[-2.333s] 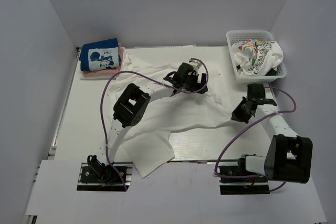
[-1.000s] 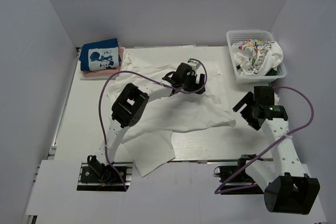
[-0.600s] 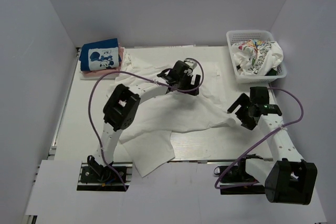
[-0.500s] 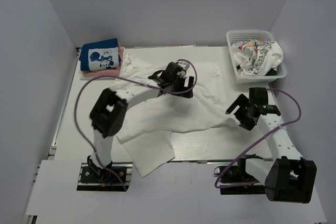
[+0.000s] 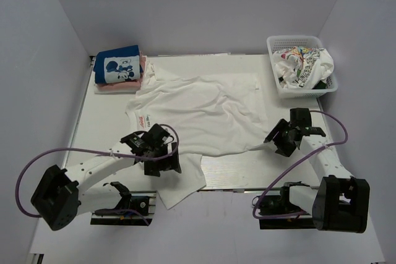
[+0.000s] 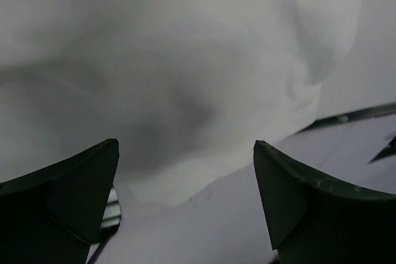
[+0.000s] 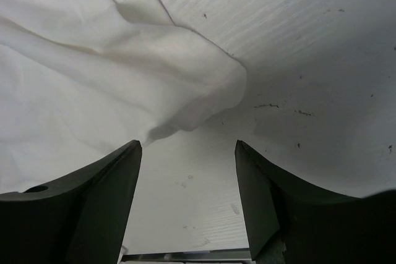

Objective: Fold and stack the t-shirts

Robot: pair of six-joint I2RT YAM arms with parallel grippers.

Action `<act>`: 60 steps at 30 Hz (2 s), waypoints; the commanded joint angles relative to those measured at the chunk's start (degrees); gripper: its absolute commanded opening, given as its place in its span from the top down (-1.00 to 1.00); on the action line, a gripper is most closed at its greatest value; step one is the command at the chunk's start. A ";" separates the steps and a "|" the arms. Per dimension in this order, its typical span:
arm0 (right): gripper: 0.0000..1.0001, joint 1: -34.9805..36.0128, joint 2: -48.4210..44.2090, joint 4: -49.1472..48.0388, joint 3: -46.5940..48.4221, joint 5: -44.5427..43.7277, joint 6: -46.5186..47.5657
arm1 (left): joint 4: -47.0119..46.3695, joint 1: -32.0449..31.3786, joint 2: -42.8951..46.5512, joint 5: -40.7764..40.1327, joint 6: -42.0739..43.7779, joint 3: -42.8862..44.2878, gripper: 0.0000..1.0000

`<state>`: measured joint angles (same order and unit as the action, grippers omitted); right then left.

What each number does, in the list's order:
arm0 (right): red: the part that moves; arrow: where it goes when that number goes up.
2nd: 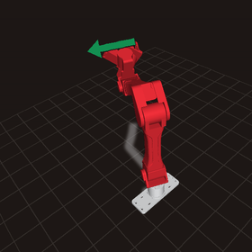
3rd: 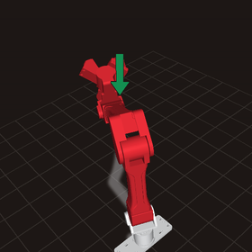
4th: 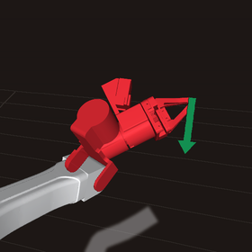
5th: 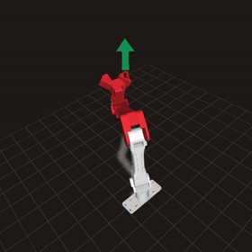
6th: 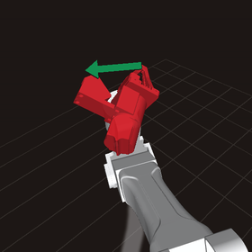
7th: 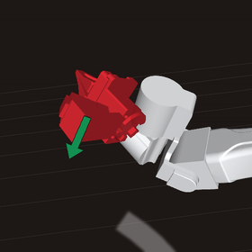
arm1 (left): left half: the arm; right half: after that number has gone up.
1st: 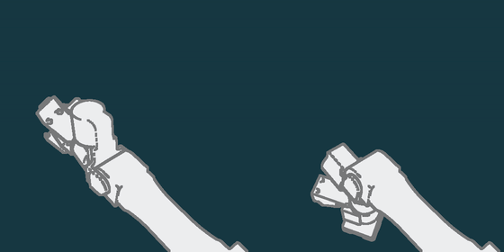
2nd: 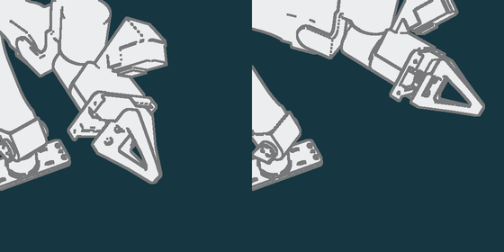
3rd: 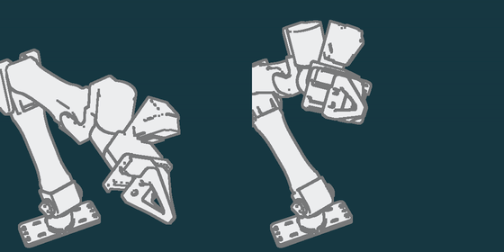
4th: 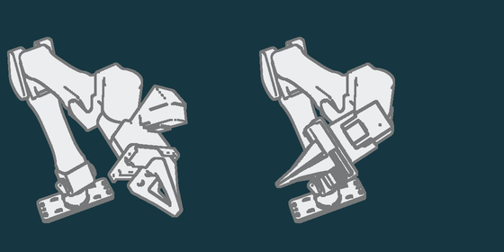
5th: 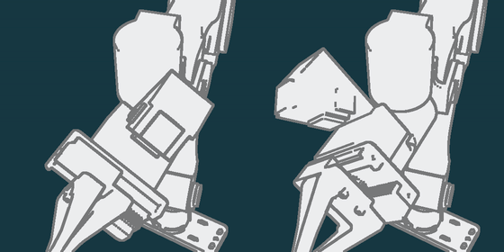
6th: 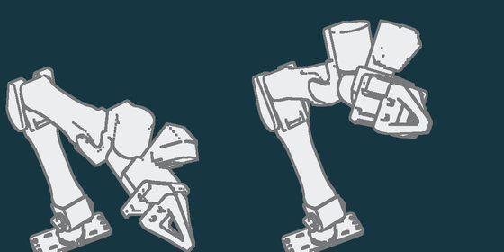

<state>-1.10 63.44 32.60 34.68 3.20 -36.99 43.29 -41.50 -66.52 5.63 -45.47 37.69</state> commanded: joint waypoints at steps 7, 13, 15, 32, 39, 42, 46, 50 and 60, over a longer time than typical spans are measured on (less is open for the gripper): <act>0.14 -0.21 5.46 -8.25 0.57 -0.65 -0.62 | 8.56 -1.48 1.84 14.32 -3.66 -5.26 -1.00; 1.00 -0.30 6.08 -9.49 -0.40 0.31 -0.02 | 7.70 -3.24 -5.02 16.52 -0.85 -7.10 -1.00; 1.00 -0.04 5.30 -8.26 1.52 0.05 0.69 | 5.50 -3.24 -6.94 15.91 -0.84 -7.89 -1.00; 1.00 0.05 -10.35 1.12 0.76 -10.20 3.00 | -3.92 -4.38 -12.85 12.57 -0.32 -8.34 1.00; 0.57 -0.04 -5.61 7.74 -0.32 -8.65 -2.73 | 1.44 -4.38 -10.12 11.95 0.21 -6.94 1.00; -0.13 0.05 -5.70 6.69 2.58 -9.79 -1.34 | 4.25 -4.38 -8.81 11.25 1.35 -4.48 1.00; -0.81 0.05 -6.22 6.51 7.24 -12.43 0.78 | 9.43 -4.38 -6.17 11.25 2.49 -0.19 1.00; -0.81 0.05 -6.58 4.32 6.99 -12.62 1.75 | 15.33 -4.38 -1.34 8.35 2.49 4.93 1.00; -0.81 -0.04 -0.34 -5.76 3.47 -10.70 7.51 | 21.93 -4.38 5.09 14.50 2.49 -0.08 0.79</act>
<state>-0.78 61.41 33.54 38.44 -8.49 -34.22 62.24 -46.13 -62.70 18.24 -42.30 38.52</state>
